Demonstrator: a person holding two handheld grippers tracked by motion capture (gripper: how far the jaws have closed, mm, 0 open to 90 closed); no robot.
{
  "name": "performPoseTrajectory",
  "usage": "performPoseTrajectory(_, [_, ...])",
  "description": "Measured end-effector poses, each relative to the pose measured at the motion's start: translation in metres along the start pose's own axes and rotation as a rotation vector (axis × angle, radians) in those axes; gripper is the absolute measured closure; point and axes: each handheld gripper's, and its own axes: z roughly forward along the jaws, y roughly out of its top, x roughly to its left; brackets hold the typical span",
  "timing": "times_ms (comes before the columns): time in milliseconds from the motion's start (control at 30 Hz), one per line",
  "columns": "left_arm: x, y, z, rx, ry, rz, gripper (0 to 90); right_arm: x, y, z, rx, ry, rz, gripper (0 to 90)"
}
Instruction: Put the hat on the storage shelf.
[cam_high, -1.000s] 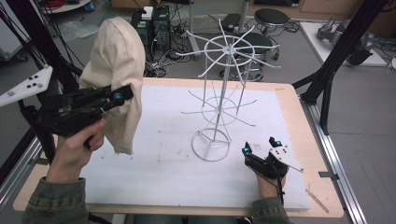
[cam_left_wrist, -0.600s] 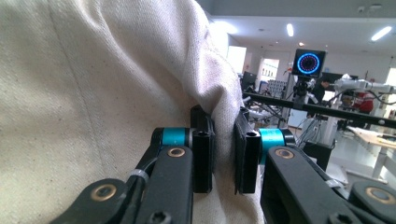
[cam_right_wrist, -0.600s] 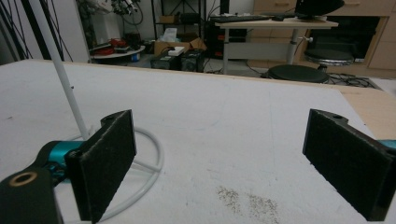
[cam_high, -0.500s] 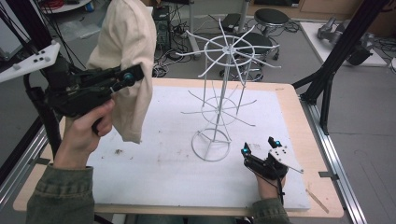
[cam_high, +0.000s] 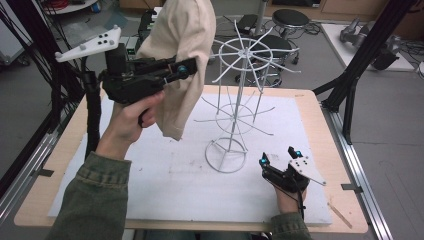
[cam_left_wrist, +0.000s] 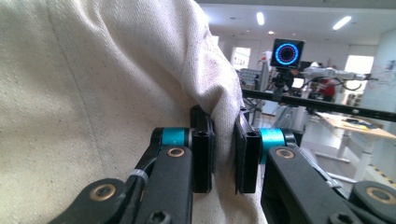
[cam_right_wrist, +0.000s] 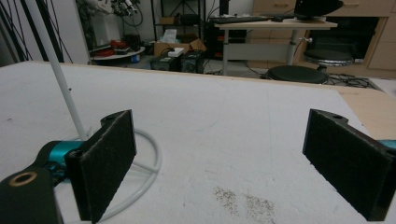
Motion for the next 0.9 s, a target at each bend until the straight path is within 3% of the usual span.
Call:
performPoseTrajectory(100, [0.0,-0.003,0.005,0.016,-0.006,0.017,80.0,-0.001,-0.001,-0.002,0.002,0.0,0.0,8.8])
performPoseTrajectory(467, [0.004,0.002,0.003,-0.028,-0.023,-0.003,79.8,-0.009,-0.002,-0.01,-0.003,-0.022,0.017,8.7])
performPoseTrajectory(667, [0.004,-0.004,0.005,0.009,-0.016,0.006,79.7,-0.009,-0.002,-0.01,-0.008,-0.024,0.009,8.7])
performPoseTrajectory(900, [0.013,-0.022,0.008,0.047,-0.026,-0.017,79.1,-0.009,-0.002,-0.011,-0.009,-0.018,0.015,8.7])
